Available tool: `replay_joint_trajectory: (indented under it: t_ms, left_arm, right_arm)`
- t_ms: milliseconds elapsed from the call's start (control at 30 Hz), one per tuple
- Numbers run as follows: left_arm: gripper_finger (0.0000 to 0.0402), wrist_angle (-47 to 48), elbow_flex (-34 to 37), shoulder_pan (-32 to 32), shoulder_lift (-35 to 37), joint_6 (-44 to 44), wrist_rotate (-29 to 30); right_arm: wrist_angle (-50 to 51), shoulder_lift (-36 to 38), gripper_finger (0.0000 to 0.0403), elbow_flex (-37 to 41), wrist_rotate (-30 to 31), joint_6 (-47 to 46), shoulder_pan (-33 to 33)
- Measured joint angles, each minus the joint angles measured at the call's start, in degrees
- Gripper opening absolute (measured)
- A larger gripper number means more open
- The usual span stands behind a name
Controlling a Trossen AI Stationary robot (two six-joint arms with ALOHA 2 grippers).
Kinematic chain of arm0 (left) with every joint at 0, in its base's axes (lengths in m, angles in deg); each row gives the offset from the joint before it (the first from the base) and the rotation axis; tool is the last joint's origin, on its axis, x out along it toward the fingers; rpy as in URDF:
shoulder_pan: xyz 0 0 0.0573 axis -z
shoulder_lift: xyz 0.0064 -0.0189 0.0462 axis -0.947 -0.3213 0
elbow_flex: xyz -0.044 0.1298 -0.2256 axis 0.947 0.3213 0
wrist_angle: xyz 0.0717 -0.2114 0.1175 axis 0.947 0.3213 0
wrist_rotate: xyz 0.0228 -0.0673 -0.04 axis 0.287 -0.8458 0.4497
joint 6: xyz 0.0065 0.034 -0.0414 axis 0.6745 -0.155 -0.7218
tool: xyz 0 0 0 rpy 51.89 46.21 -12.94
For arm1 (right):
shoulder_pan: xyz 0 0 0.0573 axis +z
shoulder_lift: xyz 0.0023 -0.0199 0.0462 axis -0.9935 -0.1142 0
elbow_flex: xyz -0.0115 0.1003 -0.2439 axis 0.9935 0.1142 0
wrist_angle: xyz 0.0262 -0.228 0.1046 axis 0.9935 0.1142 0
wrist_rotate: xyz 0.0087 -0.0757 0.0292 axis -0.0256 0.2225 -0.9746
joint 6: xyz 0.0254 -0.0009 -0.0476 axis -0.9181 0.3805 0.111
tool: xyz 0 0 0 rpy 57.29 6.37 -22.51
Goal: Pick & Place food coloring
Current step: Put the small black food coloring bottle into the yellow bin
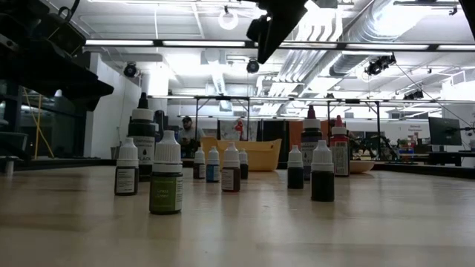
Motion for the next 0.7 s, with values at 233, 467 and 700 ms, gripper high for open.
replay_joint_trajectory:
  t_ms: [233,467,700]
  left_arm:
    - [0.0163,0.0,0.0,0.0,0.0,0.0,0.0]
    - [0.0163,0.0,0.0,0.0,0.0,0.0,0.0]
    - [0.0163,0.0,0.0,0.0,0.0,0.0,0.0]
  right_arm:
    - [-2.1,-1.0,0.0152,0.0,2.8,-12.4,2.3]
    - [-6.4,-5.7,0.0152,0.1,4.0,-15.3,2.0]
    - [-5.7,-9.7,0.0152,0.1,2.9,-12.5,-0.2]
